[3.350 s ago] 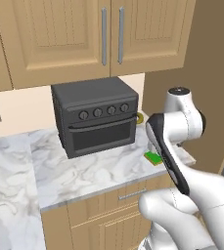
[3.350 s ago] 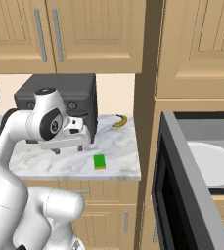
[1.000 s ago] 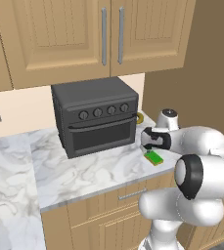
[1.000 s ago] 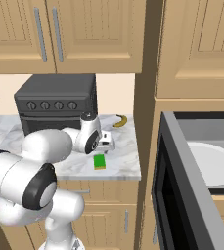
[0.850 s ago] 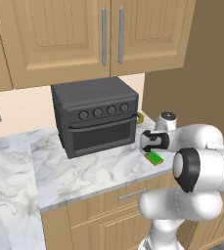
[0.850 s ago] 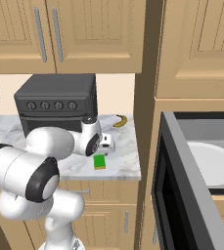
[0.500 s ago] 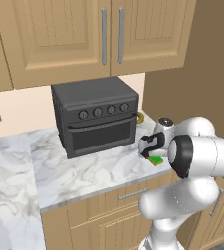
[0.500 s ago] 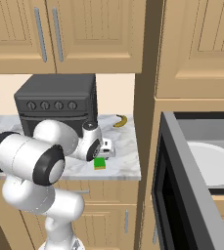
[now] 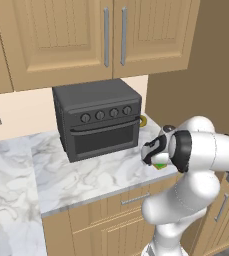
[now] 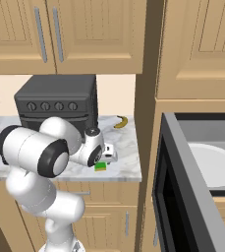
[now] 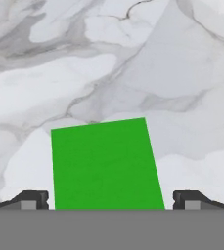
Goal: Place the sponge inside the microwave to prepare for sanitizing.
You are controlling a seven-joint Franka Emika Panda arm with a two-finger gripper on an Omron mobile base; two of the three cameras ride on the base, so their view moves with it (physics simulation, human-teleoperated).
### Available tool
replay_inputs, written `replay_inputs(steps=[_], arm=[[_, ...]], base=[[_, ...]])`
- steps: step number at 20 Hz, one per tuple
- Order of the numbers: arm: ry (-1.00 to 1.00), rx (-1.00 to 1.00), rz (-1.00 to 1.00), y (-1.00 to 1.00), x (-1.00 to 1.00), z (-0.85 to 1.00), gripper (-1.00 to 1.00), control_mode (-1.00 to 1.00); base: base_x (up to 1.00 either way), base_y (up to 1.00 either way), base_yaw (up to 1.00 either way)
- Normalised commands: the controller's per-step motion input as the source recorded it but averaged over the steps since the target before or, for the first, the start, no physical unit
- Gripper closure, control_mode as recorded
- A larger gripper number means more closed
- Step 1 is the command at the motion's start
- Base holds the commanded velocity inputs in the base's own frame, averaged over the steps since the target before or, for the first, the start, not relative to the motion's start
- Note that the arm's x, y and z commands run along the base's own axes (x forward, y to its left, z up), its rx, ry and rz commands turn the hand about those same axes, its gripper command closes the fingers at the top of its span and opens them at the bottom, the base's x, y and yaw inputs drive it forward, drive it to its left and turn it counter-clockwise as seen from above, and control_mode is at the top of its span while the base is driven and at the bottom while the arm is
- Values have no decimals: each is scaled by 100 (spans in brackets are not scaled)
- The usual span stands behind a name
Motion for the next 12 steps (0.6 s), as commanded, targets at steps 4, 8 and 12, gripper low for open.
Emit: replay_inputs(steps=[4,8,12], arm=[[0,1,0,-13,3,-17,-100,-100],[0,4,0,0,11,-12,-100,-100],[0,4,0,0,11,-21,100,-100]], base=[[0,0,0],[0,0,0],[0,0,0]])
